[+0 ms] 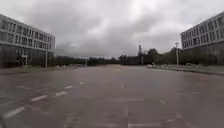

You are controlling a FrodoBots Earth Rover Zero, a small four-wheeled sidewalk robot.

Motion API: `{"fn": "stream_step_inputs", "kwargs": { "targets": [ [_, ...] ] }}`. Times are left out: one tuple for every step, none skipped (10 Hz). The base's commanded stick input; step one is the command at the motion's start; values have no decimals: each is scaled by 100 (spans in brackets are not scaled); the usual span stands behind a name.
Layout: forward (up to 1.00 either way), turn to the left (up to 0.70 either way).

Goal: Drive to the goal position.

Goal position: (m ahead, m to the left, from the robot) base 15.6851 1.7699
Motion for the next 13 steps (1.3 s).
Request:
{"fn": "stream_step_inputs", "kwargs": {
  "targets": [
    [70,0],
    [70,0],
    [70,0],
    [70,0],
    [70,0],
    [70,0],
    [70,0],
    [70,0],
    [70,0],
    [70,0],
    [70,0],
    [70,0],
    [70,0]
  ]
}}
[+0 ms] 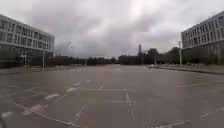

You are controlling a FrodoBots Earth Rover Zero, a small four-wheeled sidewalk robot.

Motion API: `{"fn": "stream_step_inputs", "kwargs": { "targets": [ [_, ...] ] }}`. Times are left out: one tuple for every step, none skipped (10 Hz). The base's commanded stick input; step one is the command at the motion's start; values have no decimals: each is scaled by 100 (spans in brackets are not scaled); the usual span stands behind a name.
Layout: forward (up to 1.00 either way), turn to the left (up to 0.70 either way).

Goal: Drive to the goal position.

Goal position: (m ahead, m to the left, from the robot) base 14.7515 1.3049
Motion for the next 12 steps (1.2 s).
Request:
{"fn": "stream_step_inputs", "kwargs": {
  "targets": [
    [70,0],
    [70,0],
    [70,0],
    [70,0],
    [70,0],
    [70,0],
    [70,0],
    [70,0],
    [70,0],
    [70,0],
    [70,0],
    [70,0]
  ]
}}
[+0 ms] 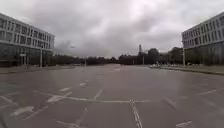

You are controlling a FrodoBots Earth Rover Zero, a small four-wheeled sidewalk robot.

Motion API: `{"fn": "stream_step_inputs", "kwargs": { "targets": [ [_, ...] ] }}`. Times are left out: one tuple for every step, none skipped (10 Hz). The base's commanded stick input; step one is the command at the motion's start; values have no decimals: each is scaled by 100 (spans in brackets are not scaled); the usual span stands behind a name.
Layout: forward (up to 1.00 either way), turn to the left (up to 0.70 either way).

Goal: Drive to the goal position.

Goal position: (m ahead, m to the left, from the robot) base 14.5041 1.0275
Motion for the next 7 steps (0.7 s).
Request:
{"fn": "stream_step_inputs", "kwargs": {
  "targets": [
    [70,0],
    [70,0],
    [70,0],
    [70,0],
    [70,0],
    [70,0],
    [70,0]
  ]
}}
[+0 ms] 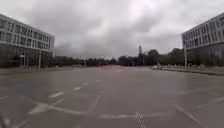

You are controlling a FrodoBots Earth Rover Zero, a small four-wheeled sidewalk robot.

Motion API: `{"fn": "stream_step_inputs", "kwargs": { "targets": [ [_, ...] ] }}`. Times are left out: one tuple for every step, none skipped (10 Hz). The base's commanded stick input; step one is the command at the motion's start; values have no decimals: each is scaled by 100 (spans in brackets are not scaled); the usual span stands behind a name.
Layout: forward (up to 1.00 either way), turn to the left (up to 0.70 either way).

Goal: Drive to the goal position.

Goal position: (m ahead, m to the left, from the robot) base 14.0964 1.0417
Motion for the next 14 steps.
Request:
{"fn": "stream_step_inputs", "kwargs": {
  "targets": [
    [70,0],
    [70,0],
    [70,0],
    [70,0],
    [70,0],
    [70,0],
    [70,0],
    [70,0],
    [70,0],
    [70,0],
    [70,0],
    [70,0],
    [70,0],
    [70,0]
  ]
}}
